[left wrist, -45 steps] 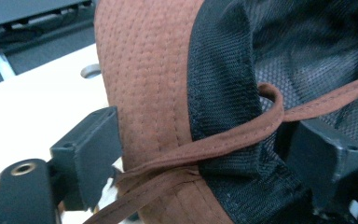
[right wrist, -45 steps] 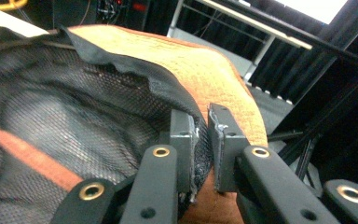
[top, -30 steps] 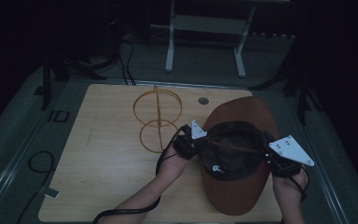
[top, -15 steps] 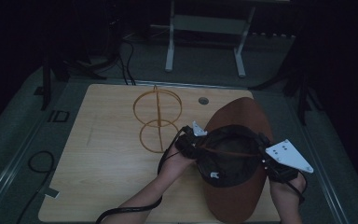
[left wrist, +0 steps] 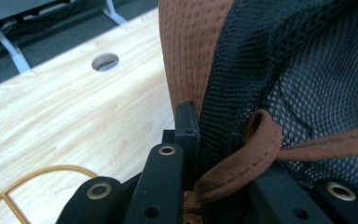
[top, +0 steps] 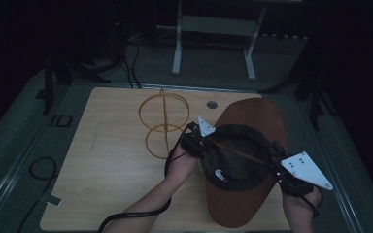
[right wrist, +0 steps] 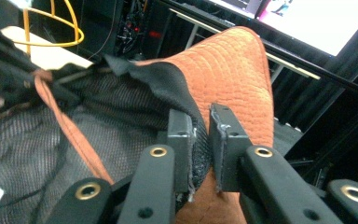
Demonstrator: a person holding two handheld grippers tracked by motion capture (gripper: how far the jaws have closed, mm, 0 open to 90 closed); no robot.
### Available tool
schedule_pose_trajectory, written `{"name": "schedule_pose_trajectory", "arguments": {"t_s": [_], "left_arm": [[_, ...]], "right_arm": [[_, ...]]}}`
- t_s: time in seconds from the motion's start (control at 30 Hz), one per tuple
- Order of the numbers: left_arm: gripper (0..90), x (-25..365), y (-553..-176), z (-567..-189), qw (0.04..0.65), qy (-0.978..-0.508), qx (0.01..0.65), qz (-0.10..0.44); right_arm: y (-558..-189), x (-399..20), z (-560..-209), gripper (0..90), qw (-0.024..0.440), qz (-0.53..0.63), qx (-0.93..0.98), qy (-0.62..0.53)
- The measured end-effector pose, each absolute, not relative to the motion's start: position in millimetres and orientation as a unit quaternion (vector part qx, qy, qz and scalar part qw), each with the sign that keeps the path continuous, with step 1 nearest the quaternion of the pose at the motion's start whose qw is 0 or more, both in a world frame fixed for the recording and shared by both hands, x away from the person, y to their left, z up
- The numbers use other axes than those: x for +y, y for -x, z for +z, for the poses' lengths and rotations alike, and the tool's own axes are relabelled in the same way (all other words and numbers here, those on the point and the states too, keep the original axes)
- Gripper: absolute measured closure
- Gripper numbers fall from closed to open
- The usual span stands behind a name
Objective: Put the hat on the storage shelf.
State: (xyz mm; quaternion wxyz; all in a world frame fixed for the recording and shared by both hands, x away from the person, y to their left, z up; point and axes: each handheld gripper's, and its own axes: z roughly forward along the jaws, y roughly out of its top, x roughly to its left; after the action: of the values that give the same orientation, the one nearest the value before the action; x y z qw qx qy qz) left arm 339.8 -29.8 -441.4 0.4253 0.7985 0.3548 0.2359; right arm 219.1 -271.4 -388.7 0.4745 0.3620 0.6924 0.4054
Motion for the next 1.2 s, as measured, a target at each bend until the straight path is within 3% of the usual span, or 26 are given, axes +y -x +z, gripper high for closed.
{"name": "schedule_pose_trajectory", "arguments": {"t_s": [0.47,0.53,0.83,0.97,1.2], "left_arm": [[86.8,-27.3,-330.6,-421.8,0.453,-0.782,0.335,0.266],[86.9,-26.0,-329.9,-416.1,0.46,-0.777,0.333,0.272],[87.0,-26.8,-324.7,-407.2,0.471,-0.769,0.318,0.294],[87.1,-24.3,-321.5,-403.1,0.484,-0.762,0.309,0.299],[87.0,-14.1,-312.6,-398.9,0.519,-0.754,0.259,0.307]], "right_arm": [[-195.6,-285.3,-401.2,59.4,0.428,0.445,0.69,-0.378],[-194.5,-287.0,-407.5,49.4,0.406,0.444,0.7,-0.383],[-185.7,-291.7,-412.1,29.3,0.359,0.453,0.727,-0.37],[-176.6,-300.5,-408.9,29.7,0.363,0.46,0.723,-0.366],[-175.0,-339.1,-402.2,40.0,0.378,0.464,0.692,-0.404]]}}
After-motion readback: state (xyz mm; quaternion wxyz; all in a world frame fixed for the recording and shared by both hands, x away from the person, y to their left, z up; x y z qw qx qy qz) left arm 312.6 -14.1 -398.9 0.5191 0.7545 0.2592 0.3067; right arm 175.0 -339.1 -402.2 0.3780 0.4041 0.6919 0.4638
